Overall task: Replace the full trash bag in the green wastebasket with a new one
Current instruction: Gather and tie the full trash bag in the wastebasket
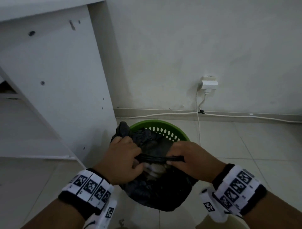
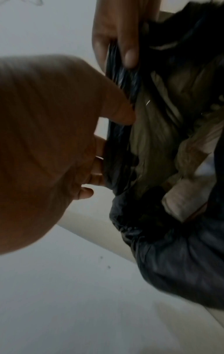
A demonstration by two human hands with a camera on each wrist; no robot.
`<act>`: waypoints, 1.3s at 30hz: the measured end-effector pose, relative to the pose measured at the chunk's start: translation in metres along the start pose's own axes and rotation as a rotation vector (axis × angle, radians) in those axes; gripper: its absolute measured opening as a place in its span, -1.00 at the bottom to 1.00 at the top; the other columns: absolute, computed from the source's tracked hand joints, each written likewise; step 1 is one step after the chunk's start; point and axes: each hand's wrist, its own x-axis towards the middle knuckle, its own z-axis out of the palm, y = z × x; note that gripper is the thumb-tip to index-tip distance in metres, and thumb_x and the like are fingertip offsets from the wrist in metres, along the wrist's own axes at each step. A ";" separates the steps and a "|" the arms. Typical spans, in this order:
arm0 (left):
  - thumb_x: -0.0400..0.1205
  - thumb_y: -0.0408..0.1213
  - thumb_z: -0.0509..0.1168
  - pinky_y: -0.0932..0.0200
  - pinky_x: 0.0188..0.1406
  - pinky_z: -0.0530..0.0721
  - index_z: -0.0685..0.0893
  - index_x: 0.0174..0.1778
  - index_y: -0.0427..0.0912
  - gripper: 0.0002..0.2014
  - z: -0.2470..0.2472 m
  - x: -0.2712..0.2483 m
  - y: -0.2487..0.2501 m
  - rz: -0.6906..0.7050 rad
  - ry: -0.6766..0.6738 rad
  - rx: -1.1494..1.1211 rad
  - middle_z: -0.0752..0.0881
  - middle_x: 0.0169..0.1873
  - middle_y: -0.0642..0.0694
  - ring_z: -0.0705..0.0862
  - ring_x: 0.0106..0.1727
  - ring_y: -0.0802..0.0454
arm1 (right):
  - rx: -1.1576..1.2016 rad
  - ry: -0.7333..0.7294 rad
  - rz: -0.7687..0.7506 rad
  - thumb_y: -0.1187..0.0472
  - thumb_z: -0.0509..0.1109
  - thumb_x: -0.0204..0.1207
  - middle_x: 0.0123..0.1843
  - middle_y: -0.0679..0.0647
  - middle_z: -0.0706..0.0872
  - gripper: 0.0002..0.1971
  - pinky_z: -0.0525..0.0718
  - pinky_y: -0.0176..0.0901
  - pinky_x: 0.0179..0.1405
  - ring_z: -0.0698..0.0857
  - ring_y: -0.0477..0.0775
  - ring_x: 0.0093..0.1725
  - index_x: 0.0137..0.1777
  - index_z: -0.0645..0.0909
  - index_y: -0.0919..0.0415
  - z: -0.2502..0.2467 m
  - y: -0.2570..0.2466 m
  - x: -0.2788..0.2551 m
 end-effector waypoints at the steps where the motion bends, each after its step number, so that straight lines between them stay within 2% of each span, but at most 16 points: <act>1: 0.50 0.15 0.27 0.01 0.07 0.45 0.65 -0.29 0.03 -0.73 0.000 -0.004 -0.008 -0.010 0.003 0.009 0.62 -0.35 0.15 0.56 -0.07 0.05 | -0.034 -0.016 0.001 0.05 0.40 0.55 -0.20 -0.17 0.64 -0.87 0.51 -0.37 -0.14 0.58 -0.22 -0.18 -0.14 0.75 0.01 -0.001 0.004 -0.004; 4: 0.59 0.04 0.24 0.07 0.23 0.42 0.71 -0.19 0.00 -0.76 -0.001 -0.006 -0.018 0.023 0.042 -0.007 0.67 -0.28 0.12 0.59 0.01 0.03 | -0.290 -0.104 0.100 -0.03 0.25 0.53 -0.18 -0.10 0.69 -0.78 0.57 -0.12 0.04 0.67 -0.07 -0.15 -0.14 0.70 -0.01 -0.005 0.016 -0.011; 6: 0.66 -0.09 0.20 0.03 0.04 0.55 0.69 -0.23 -0.08 -0.75 0.000 -0.001 -0.008 0.090 0.086 -0.074 0.66 -0.31 0.03 0.59 -0.12 0.01 | -0.456 -0.134 0.200 -0.09 0.24 0.46 -0.01 -0.05 0.69 -0.72 0.46 0.03 0.31 0.70 0.03 0.01 0.04 0.65 -0.01 -0.008 0.014 -0.009; 8: 0.70 -0.13 0.19 0.01 -0.19 0.62 0.69 -0.20 -0.13 -0.74 -0.001 0.005 0.010 0.111 0.142 -0.151 0.67 -0.31 -0.01 0.60 -0.23 0.01 | -0.495 -0.100 0.223 -0.28 0.24 0.34 0.13 -0.06 0.62 -0.49 0.39 0.07 0.38 0.65 0.01 0.11 0.21 0.57 -0.03 -0.006 0.002 -0.002; 10: 0.71 -0.15 0.21 0.08 -0.30 0.62 0.71 -0.13 -0.14 -0.78 -0.002 0.010 0.027 0.115 0.204 -0.172 0.66 -0.28 -0.02 0.61 -0.27 0.03 | -0.406 -0.028 0.173 -0.41 0.21 0.30 0.13 -0.11 0.63 -0.38 0.45 0.06 0.32 0.62 -0.06 0.11 0.26 0.53 -0.06 0.001 -0.016 0.011; 14: 0.72 -0.03 0.17 0.13 -0.35 0.60 0.66 -0.05 -0.08 -0.75 -0.012 0.012 0.033 0.042 0.221 -0.207 0.66 -0.22 0.03 0.63 -0.25 0.07 | -0.141 0.001 0.064 -0.10 0.29 0.56 -0.13 -0.03 0.76 -0.74 0.67 0.00 -0.11 0.70 -0.02 -0.16 0.00 0.66 0.07 0.009 -0.033 0.027; 17: 0.74 0.13 0.05 0.07 -0.37 0.56 0.56 -0.22 0.02 -0.64 -0.013 0.001 0.010 -0.007 0.081 -0.201 0.62 -0.36 0.12 0.59 -0.34 0.13 | -0.053 0.011 0.037 -0.01 0.34 0.63 -0.14 -0.05 0.76 -0.80 0.62 -0.16 -0.16 0.68 -0.06 -0.16 -0.04 0.74 0.05 -0.002 -0.025 0.020; 20: 0.78 0.08 0.03 0.13 -0.36 0.36 0.36 -0.39 0.10 -0.61 -0.010 -0.012 -0.018 -0.032 0.043 -0.190 0.49 -0.50 0.15 0.50 -0.46 0.16 | -0.085 0.108 0.014 -0.03 0.30 0.62 -0.14 -0.08 0.76 -0.76 0.60 -0.18 -0.16 0.69 -0.08 -0.15 -0.02 0.77 0.03 -0.018 -0.010 0.007; 23: 0.74 0.06 0.11 0.27 -0.37 0.35 0.46 -0.37 0.10 -0.65 -0.012 -0.017 -0.027 -0.082 0.078 -0.289 0.52 -0.49 0.18 0.54 -0.43 0.23 | -0.311 0.087 0.109 -0.14 0.17 0.52 -0.16 -0.04 0.75 -0.62 0.53 -0.05 -0.17 0.72 0.08 -0.14 -0.06 0.79 -0.01 -0.032 0.004 0.002; 25: 0.72 0.03 0.15 0.19 -0.34 0.51 0.59 -0.26 0.05 -0.71 -0.014 -0.014 -0.017 -0.096 0.127 -0.362 0.59 -0.38 0.19 0.59 -0.32 0.24 | -0.502 0.100 0.179 -0.19 0.15 0.45 -0.06 0.00 0.72 -0.57 0.39 -0.07 -0.11 0.70 0.15 -0.03 0.04 0.76 -0.03 -0.035 0.003 0.004; 29: 0.72 -0.03 0.17 0.15 -0.24 0.59 0.64 -0.13 -0.04 -0.76 -0.023 0.001 0.015 -0.078 0.256 -0.433 0.63 -0.27 0.11 0.60 -0.22 0.16 | -0.416 0.177 0.115 -0.29 0.35 0.33 0.39 0.04 0.59 -0.24 0.44 0.06 0.33 0.53 0.09 0.37 0.52 0.48 0.04 -0.021 -0.027 0.018; 31: 0.71 -0.02 0.19 0.14 -0.25 0.60 0.66 -0.14 -0.06 -0.76 -0.028 0.008 0.023 -0.069 0.283 -0.436 0.65 -0.28 0.09 0.60 -0.24 0.16 | -0.356 0.122 0.102 -0.24 0.33 0.42 0.39 -0.02 0.64 -0.35 0.45 0.06 0.38 0.56 0.04 0.37 0.49 0.50 0.00 -0.013 -0.037 0.028; 33: 0.68 0.04 0.22 0.12 -0.27 0.64 0.69 -0.15 -0.03 -0.74 -0.031 0.008 0.022 -0.103 0.297 -0.445 0.68 -0.29 0.10 0.64 -0.24 0.17 | -0.269 0.082 0.089 -0.07 0.33 0.55 0.14 -0.10 0.77 -0.67 0.56 -0.05 0.21 0.69 -0.01 0.14 0.26 0.66 -0.04 -0.012 -0.037 0.034; 35: 0.64 0.14 0.24 0.17 -0.34 0.61 0.68 -0.23 0.01 -0.69 -0.030 0.001 0.010 -0.152 0.271 -0.428 0.69 -0.35 0.13 0.65 -0.31 0.21 | -0.131 0.093 0.076 0.10 0.35 0.60 -0.03 -0.11 0.80 -0.86 0.61 -0.18 -0.01 0.72 -0.06 -0.03 0.07 0.72 -0.01 -0.020 -0.034 0.033; 37: 0.61 0.16 0.30 0.23 -0.45 0.51 0.63 -0.37 0.08 -0.68 -0.025 -0.010 -0.006 -0.193 0.235 -0.413 0.66 -0.47 0.16 0.61 -0.44 0.26 | -0.028 0.080 0.104 0.15 0.39 0.61 -0.06 -0.15 0.79 -0.90 0.60 -0.30 -0.05 0.72 -0.17 -0.06 0.03 0.72 -0.02 -0.033 -0.029 0.029; 39: 0.61 0.05 0.37 0.27 -0.49 0.41 0.51 -0.47 0.23 -0.68 -0.020 -0.021 -0.021 -0.253 0.211 -0.380 0.60 -0.54 0.23 0.57 -0.50 0.33 | 0.035 0.039 0.171 0.16 0.41 0.61 -0.11 -0.18 0.78 -0.90 0.57 -0.39 -0.09 0.71 -0.21 -0.08 0.01 0.76 -0.03 -0.046 -0.024 0.027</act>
